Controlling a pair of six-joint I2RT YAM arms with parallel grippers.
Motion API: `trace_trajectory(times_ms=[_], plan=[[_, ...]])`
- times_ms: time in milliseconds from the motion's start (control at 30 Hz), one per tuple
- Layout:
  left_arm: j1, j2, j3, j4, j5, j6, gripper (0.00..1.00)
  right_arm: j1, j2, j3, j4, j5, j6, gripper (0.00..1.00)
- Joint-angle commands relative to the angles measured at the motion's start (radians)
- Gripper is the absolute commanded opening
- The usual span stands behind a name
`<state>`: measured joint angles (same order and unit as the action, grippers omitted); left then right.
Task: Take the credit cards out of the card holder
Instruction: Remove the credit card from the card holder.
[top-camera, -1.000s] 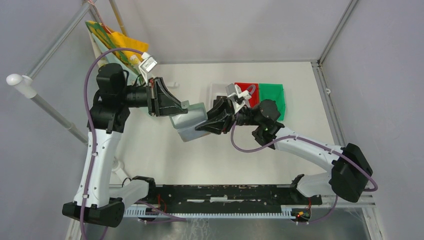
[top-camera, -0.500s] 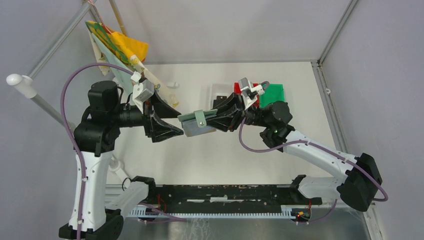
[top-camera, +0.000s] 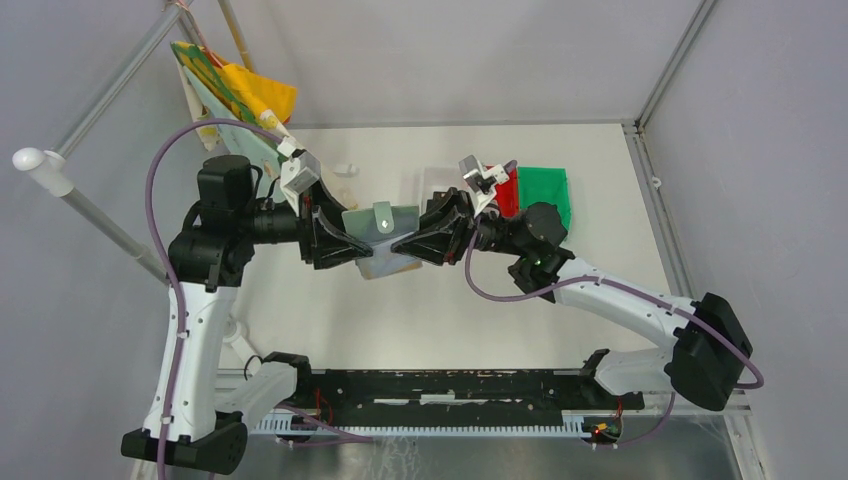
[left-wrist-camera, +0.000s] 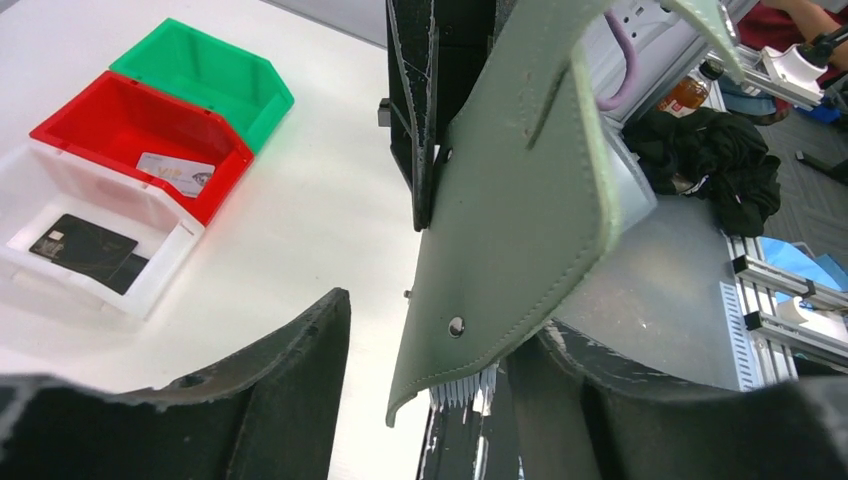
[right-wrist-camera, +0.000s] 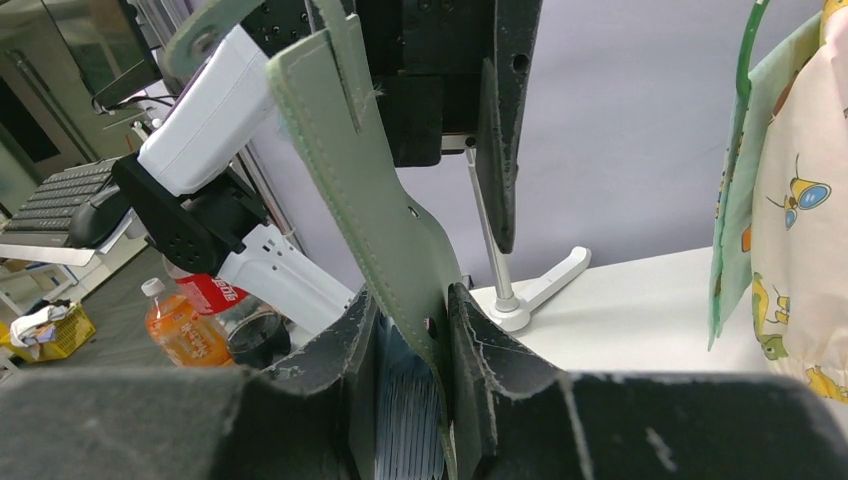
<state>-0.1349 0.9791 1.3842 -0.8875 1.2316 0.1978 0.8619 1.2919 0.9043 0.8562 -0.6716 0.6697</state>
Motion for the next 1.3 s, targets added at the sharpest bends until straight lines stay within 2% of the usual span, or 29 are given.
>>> trace_trajectory(times_ms=[0,167,200,233,300,333,367,467,567,667,733,767,833,1000,1033,1167,1233,1267], plan=[[0.003,0.001,-0.016,0.058,-0.012,-0.044,0.57,0.013,-0.008,0.055,0.108,0.026,0.039,0.00],[0.003,0.023,-0.030,0.057,0.008,-0.089,0.29,0.017,-0.002,0.061,0.113,0.048,0.050,0.02],[0.003,0.027,-0.028,0.058,0.007,-0.098,0.28,0.017,-0.006,0.059,0.109,0.055,0.048,0.02],[0.003,0.028,-0.025,0.059,0.006,-0.111,0.32,0.017,-0.010,0.056,0.090,0.068,0.042,0.00],[0.003,0.034,-0.016,0.056,0.013,-0.137,0.64,0.013,-0.021,0.055,0.037,0.104,0.023,0.00],[0.002,0.034,-0.010,0.034,0.026,-0.121,0.74,0.009,-0.025,0.051,0.028,0.119,0.022,0.00],[0.003,0.029,-0.007,0.012,0.043,-0.088,0.79,0.003,-0.028,0.048,0.026,0.132,0.029,0.00],[0.003,-0.008,-0.029,0.002,0.079,-0.027,0.86,-0.018,-0.031,0.041,0.046,0.148,0.068,0.00],[0.002,-0.029,-0.042,0.004,0.082,0.003,0.85,-0.019,-0.024,0.046,0.068,0.139,0.093,0.00],[0.003,-0.023,-0.039,0.016,0.074,-0.017,0.78,-0.015,-0.003,0.054,0.103,0.117,0.135,0.00],[0.002,-0.016,-0.044,0.060,0.041,-0.075,0.67,-0.002,0.006,0.060,0.104,0.111,0.134,0.00],[0.002,-0.014,-0.051,0.094,0.019,-0.116,0.57,0.003,0.008,0.062,0.101,0.110,0.128,0.00],[0.003,-0.017,-0.063,0.152,-0.006,-0.175,0.45,0.013,0.009,0.061,0.095,0.110,0.118,0.00],[0.002,-0.033,-0.116,0.285,-0.009,-0.334,0.36,0.023,0.009,0.053,0.112,0.113,0.111,0.00],[0.002,-0.032,-0.125,0.297,-0.005,-0.356,0.32,0.025,0.012,0.054,0.115,0.112,0.111,0.02],[0.003,-0.010,-0.133,0.354,0.005,-0.481,0.05,0.025,0.011,0.022,0.173,0.097,0.139,0.27],[0.003,0.002,-0.135,0.415,0.020,-0.603,0.02,0.022,-0.003,-0.031,0.229,0.085,0.152,0.45],[0.003,0.007,-0.136,0.449,0.020,-0.654,0.02,0.020,-0.016,-0.060,0.259,0.081,0.161,0.50]])
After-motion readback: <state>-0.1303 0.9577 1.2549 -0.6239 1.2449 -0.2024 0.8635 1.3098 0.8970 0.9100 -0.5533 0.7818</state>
